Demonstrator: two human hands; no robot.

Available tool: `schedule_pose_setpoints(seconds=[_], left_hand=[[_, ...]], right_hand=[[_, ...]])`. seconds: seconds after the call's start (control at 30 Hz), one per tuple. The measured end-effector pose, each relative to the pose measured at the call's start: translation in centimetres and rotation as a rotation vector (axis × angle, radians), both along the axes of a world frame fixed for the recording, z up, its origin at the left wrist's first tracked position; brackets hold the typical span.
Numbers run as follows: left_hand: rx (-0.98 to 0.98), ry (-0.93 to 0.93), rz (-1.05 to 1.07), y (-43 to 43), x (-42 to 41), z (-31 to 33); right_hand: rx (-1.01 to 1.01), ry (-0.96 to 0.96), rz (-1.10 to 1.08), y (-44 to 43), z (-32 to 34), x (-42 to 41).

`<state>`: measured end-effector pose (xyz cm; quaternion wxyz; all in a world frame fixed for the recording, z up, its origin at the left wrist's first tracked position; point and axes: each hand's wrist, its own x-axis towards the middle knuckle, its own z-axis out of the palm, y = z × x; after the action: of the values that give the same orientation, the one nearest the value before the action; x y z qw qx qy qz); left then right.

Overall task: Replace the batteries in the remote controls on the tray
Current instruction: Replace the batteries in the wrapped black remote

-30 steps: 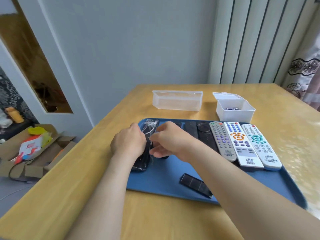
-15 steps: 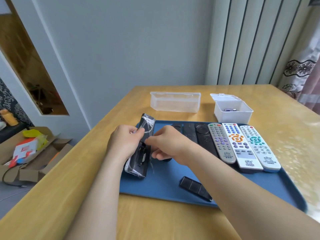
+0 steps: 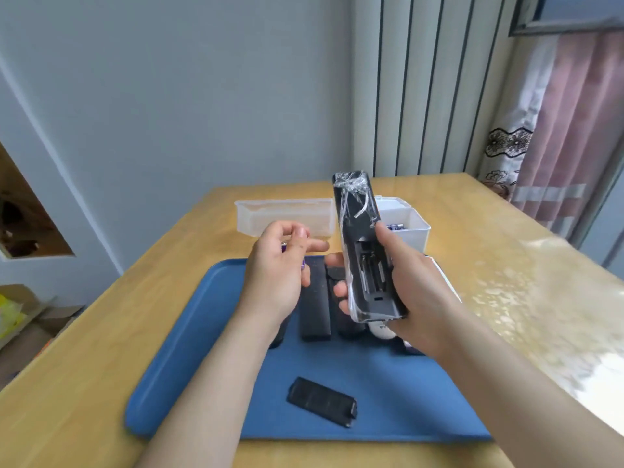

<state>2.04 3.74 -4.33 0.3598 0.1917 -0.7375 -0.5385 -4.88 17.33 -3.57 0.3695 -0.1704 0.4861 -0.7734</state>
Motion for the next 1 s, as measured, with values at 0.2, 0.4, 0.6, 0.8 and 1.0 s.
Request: schedule_pose_setpoints(seconds=[0.2,0.4,0.6,0.8,1.0], left_hand=[[0.151,0.037,-0.284,3.7,1.1,0.9],[0.221,0.094,-0.302,4.5,1.2,0.9],[0.150,0.197,-0.131,3.5,1.2,0.6],[0.198,0.257,-0.316,5.0,1.2,0.5],[0.189,0.235,-0.465,5.0,1.2,0.1]], right_hand=[[-0.049,-0.007,-0.076,1.5,-0.5,-0.9],[-0.018,-0.009,-0.086,1.3,-1.2,-0.7],[0.026,0.014,-0.076,0.9,-1.8,-0.6],[0.042,0.006,-0.084,0.9,-2.2,-0.8],[0.104,0.040,-0.166,0.5,-2.9,-1.3]])
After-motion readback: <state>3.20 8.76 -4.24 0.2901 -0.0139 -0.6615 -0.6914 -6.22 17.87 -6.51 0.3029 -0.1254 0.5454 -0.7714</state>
